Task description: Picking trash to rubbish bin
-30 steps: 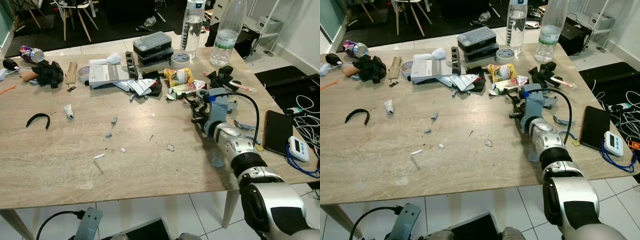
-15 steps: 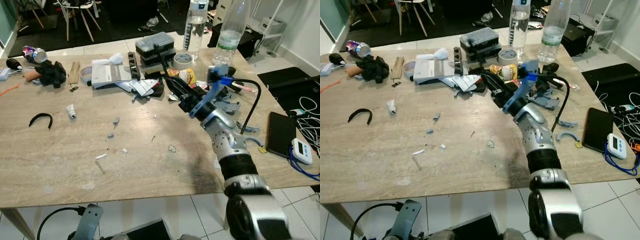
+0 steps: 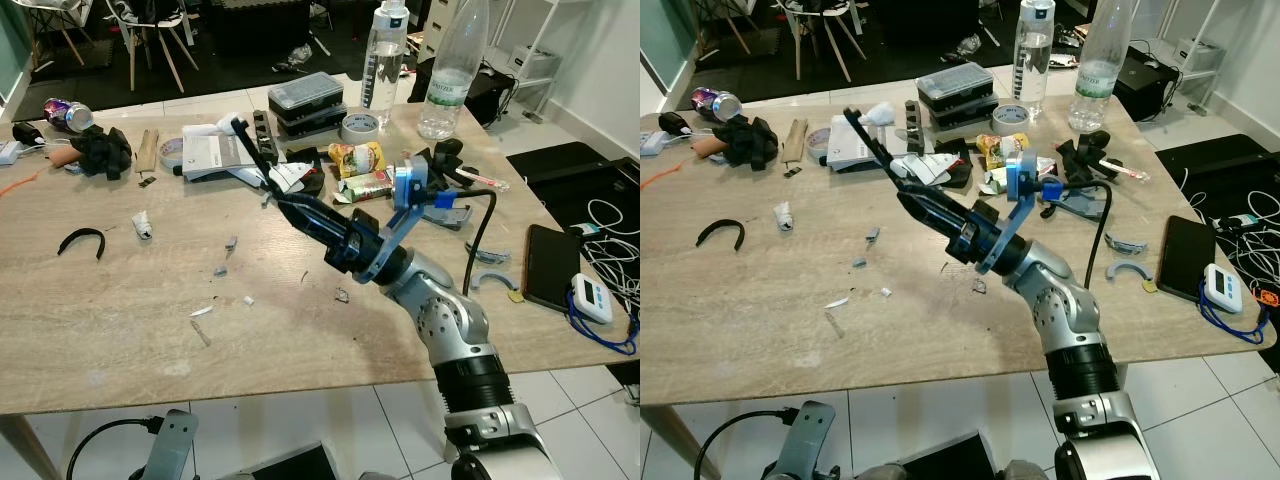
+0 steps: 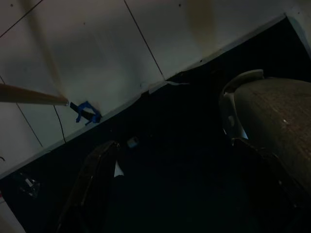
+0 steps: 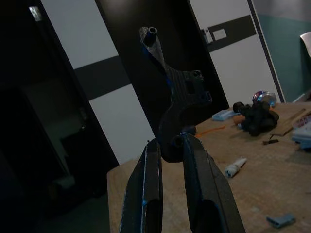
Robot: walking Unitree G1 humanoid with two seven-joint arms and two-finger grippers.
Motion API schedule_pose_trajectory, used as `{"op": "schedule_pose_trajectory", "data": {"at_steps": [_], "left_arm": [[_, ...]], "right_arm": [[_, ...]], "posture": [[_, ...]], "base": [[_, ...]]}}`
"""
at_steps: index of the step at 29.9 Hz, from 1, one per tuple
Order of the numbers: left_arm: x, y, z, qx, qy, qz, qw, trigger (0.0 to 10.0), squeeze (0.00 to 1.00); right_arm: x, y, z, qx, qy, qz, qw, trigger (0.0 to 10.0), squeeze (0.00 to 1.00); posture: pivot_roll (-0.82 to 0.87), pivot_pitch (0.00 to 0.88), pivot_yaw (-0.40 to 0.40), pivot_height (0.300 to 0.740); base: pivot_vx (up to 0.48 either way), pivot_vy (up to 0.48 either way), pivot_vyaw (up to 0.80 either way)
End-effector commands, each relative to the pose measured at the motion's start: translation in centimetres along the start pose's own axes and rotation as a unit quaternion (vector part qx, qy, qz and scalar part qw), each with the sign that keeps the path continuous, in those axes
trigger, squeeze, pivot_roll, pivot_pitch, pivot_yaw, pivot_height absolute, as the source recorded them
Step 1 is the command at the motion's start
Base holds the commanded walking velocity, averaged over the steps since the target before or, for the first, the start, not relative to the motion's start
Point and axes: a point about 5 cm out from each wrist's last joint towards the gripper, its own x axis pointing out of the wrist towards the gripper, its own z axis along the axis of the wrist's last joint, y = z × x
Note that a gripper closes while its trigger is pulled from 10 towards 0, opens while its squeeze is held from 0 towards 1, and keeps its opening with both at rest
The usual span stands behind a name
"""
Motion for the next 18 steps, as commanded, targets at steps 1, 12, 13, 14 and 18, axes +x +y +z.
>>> {"op": "schedule_pose_trajectory", "data": {"at_steps": [1, 12, 13, 14, 18], "left_arm": [[-0.1, -0.2, -1.1, 0.0, 0.021, 0.002, 1.0, 10.0, 0.0], [-0.1, 0.4, -0.5, -0.003, 0.015, 0.014, 1.0, 10.0, 0.0], [-0.1, 0.4, -0.5, -0.002, 0.015, 0.014, 1.0, 10.0, 0.0], [-0.1, 0.4, -0.5, -0.002, 0.015, 0.014, 1.0, 10.0, 0.0], [-0.1, 0.3, -0.8, 0.0, 0.018, 0.013, 1.0, 10.0, 0.0]], "right_arm": [[0.0, 0.4, -0.3, 0.005, 0.012, 0.002, 1.0, 10.0, 0.0], [0.4, 1.1, -1.5, 0.014, 0.042, 0.01, 0.999, 10.0, 0.0], [0.4, 1.2, -1.6, 0.014, 0.044, 0.01, 0.999, 10.0, 0.0], [0.4, 1.2, -1.6, 0.014, 0.044, 0.01, 0.999, 10.0, 0.0], [0.5, 1.2, -1.7, 0.014, 0.047, 0.01, 0.999, 10.0, 0.0]], "posture": [[0.01, 0.013, 0.013, 0.74], [0.01, 0.0, 0.003, 0.74], [0.01, 0.0, 0.003, 0.74], [0.01, 0.0, 0.003, 0.74], [0.01, 0.0, 0.003, 0.74]], "base": [[-0.36, 0.0, 0.0], [-0.389, 0.0, 0.0], [-0.398, 0.0, 0.0], [-0.398, 0.0, 0.0], [-0.395, 0.0, 0.0]]}}
